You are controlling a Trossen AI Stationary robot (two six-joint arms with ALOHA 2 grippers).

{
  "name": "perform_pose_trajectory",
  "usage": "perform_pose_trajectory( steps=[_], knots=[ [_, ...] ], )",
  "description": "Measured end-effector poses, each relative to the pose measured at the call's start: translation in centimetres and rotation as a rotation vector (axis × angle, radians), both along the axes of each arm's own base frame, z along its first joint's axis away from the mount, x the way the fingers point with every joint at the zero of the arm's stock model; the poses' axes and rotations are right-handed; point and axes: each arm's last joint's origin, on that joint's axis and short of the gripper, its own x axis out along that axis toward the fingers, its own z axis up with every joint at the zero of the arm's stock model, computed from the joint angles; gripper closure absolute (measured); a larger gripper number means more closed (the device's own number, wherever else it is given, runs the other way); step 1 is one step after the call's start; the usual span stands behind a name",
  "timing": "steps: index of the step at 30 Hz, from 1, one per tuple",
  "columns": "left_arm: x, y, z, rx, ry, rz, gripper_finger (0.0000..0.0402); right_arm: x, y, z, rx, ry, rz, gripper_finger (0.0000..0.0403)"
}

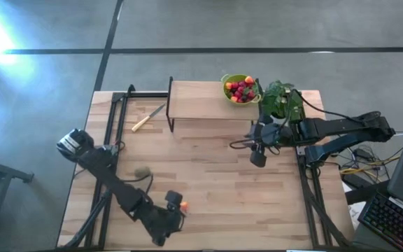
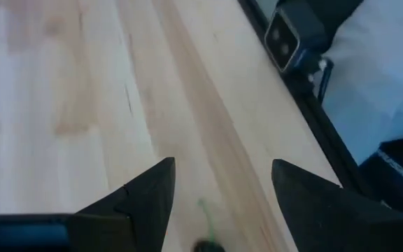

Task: Build produce basket
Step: Put the black cherry into the green basket

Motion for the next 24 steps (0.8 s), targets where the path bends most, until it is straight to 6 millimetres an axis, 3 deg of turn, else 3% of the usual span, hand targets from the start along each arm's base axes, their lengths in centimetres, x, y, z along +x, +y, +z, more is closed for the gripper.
perform_pose_trajectory(
  steps=[8,16,24],
  knots=[
    [-1.0,0.3,-1.0,-0.037,0.117,0.111,0.0161,0.0,0.0,0.2,0.005,-0.012,-0.006,0.0242],
    [-1.6,0.9,-3.9,0.021,0.188,0.132,0.0161,0.0,0.0,0.1,0.01,-0.01,-0.011,0.0224],
    [-1.2,0.4,-5.7,0.042,0.219,0.124,0.0161,0.0,0.0,0.1,0.01,-0.01,-0.011,0.0233]
  ],
)
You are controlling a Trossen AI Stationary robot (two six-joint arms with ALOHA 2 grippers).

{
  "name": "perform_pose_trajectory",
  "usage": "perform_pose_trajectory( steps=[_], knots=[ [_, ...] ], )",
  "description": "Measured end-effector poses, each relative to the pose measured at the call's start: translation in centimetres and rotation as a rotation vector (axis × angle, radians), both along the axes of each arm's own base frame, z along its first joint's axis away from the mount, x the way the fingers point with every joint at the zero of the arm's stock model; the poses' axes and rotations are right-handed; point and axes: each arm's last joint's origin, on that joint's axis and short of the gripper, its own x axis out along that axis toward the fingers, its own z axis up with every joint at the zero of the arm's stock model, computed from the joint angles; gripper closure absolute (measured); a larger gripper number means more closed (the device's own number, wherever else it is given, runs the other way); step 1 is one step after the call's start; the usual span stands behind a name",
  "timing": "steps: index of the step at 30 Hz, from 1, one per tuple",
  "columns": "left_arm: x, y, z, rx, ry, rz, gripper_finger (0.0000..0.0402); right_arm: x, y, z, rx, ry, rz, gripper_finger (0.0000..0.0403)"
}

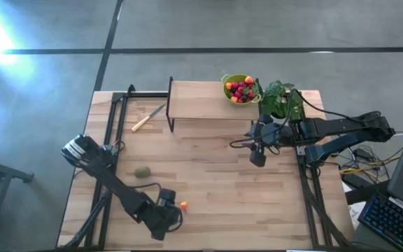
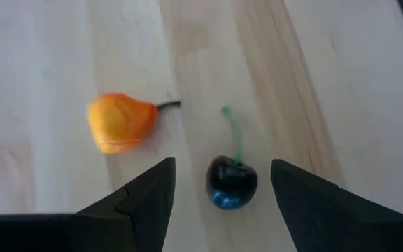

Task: Build produce basket
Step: Put the black cherry into the green basket

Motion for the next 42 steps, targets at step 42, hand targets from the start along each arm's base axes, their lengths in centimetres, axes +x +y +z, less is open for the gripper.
perform_pose_trajectory(
  steps=[42],
  knots=[
    [1.8,-0.8,3.6,0.234,-0.073,-0.058,0.0312,0.1,0.9,-0.6,0.049,-0.018,0.04,0.0319]
  ],
)
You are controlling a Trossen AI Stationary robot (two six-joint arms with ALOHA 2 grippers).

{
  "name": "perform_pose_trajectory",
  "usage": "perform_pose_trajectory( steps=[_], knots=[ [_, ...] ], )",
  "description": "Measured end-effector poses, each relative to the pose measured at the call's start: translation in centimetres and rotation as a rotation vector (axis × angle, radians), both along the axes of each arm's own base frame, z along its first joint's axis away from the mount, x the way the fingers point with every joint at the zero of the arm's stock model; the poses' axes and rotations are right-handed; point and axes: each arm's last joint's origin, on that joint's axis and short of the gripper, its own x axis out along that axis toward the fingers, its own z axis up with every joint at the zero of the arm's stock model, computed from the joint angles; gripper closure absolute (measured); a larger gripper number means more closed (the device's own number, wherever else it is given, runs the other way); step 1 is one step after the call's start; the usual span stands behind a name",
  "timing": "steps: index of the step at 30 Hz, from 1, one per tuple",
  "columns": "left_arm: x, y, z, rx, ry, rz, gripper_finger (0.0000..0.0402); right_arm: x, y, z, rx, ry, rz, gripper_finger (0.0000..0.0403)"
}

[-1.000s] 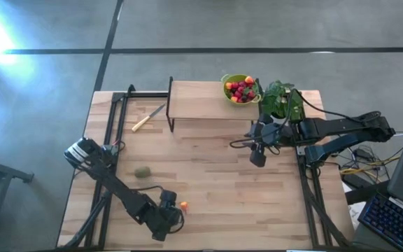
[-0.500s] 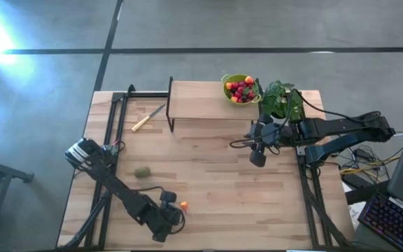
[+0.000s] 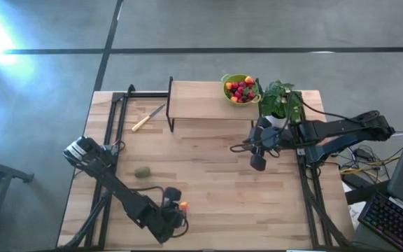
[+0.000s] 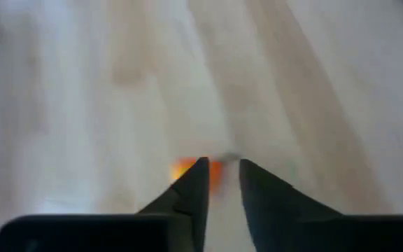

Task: Build produce basket
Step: Put the black cherry into the green basket

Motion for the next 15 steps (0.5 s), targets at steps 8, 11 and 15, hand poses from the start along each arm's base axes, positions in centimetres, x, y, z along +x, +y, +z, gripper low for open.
perform_pose_trajectory(
  steps=[8,11,15],
  knots=[
    [0.3,-0.1,1.6,0.1,-0.035,-0.01,0.0392,-0.1,1.4,-0.1,0.01,-0.006,0.061,0.033],
    [0.1,-0.3,1.9,0.039,0.005,0.026,0.0397,-0.2,1.7,-0.1,0.012,-0.006,0.078,0.0328],
    [-0.2,-0.3,1.8,-0.047,0.093,0.043,0.0369,-0.2,1.8,0.0,0.014,-0.014,0.078,0.0315]
  ],
)
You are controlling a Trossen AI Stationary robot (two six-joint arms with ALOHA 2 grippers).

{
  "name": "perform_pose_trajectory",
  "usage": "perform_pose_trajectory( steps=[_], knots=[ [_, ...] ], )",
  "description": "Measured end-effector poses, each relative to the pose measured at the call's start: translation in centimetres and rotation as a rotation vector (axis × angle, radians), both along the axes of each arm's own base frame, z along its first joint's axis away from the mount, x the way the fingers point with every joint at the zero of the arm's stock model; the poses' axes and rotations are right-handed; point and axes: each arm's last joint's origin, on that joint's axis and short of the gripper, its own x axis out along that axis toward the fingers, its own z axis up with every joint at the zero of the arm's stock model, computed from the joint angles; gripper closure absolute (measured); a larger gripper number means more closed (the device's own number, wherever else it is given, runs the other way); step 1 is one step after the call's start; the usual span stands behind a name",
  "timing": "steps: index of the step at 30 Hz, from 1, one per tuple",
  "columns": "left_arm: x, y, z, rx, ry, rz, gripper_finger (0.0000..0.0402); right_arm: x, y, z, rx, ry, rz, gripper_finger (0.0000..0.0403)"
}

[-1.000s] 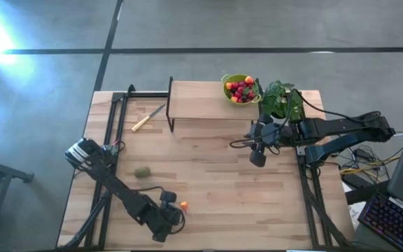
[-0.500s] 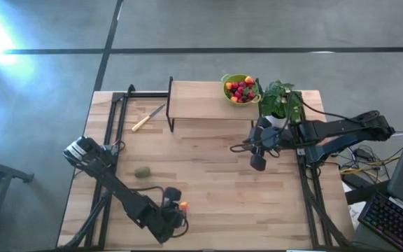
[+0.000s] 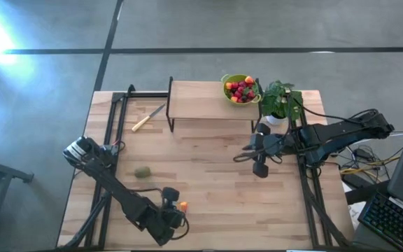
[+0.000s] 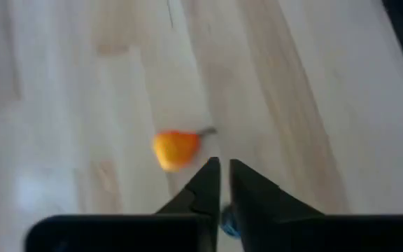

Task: Build produce basket
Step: Put the black cherry into the green basket

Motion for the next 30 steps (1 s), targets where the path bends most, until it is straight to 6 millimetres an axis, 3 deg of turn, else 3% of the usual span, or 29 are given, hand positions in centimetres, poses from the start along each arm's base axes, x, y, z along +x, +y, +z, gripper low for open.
perform_pose_trajectory(
  steps=[9,14,18,26,30],
  knots=[
    [-0.8,0.6,-0.9,-0.141,0.084,0.282,0.0255,0.1,0.0,0.1,0.001,-0.012,-0.001,0.028],
    [-0.9,1.0,-1.4,-0.195,0.092,0.427,0.0216,0.1,0.0,0.1,0.002,-0.013,-0.001,0.0264],
    [-0.8,1.3,-1.7,-0.245,0.091,0.542,0.0202,0.1,0.0,0.1,0.008,-0.016,-0.007,0.0253],
    [-1.0,1.0,-1.8,-0.306,0.187,0.529,0.02,0.1,0.0,0.1,0.01,-0.017,-0.008,0.0237],
    [-1.2,0.8,-1.8,-0.379,0.238,0.608,0.0202,0.1,0.0,0.1,0.01,-0.017,-0.008,0.0231]
  ],
)
